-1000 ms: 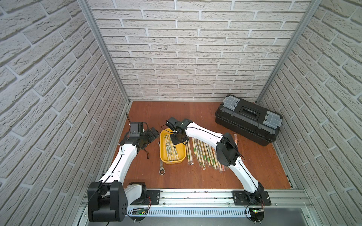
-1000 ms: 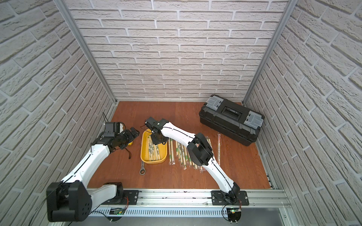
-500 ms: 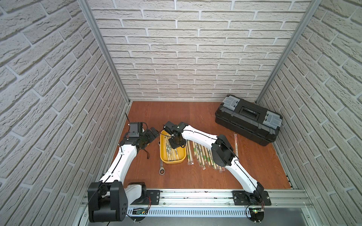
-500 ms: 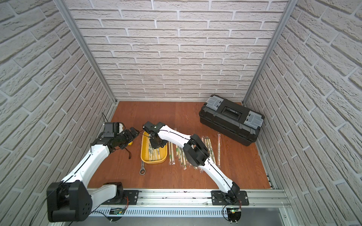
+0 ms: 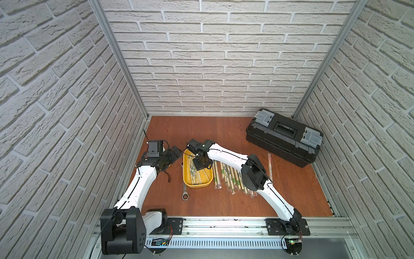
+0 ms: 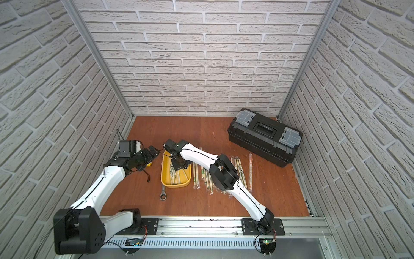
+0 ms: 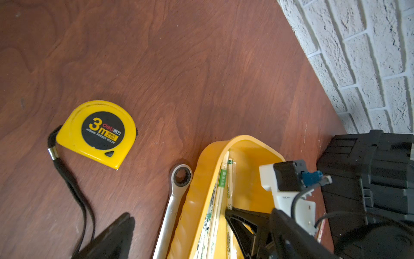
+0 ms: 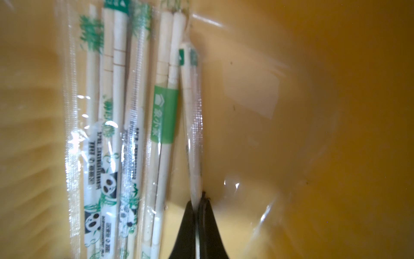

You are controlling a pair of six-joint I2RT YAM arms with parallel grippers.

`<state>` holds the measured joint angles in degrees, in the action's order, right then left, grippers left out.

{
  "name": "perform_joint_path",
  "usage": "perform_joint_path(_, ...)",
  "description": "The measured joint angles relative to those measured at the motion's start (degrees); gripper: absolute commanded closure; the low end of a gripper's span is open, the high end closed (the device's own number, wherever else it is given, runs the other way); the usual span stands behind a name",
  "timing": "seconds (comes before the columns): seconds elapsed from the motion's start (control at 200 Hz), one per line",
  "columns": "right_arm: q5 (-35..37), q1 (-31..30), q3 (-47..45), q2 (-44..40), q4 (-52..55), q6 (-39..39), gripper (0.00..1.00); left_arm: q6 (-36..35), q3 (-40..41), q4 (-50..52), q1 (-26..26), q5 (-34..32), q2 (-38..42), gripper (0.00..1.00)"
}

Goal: Take the paired disposable chopsticks out of the storage box
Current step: Pick up the paired disposable chopsticks from the storage box, then place the paired disposable chopsticks at the center of the board.

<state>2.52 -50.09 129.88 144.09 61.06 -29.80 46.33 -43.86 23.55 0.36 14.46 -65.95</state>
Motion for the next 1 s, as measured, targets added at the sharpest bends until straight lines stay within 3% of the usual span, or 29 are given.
perform_joint_path(0.25,-0.2,1.0,-1.2,-1.1,-1.6,-1.0,0.98,0.0,0.0,0.0,0.0,0.0,0.0,0.02)
perform_joint_path(0.45,0.1,2.3,-6.7,-8.6,-4.4,-2.3,0.98,-0.1,0.0,0.0,0.0,0.3,-0.4,0.02)
perform_joint_path(0.775,1.8,5.4,-27.5,-30.9,-12.9,-5.9,0.98,-0.2,-0.1,0.0,0.0,0.7,-1.8,0.02)
perform_joint_path(1.0,2.8,7.4,-37.4,-32.7,-15.1,-7.3,0.98,-0.2,-0.1,0.0,-0.1,0.9,-2.0,0.02)
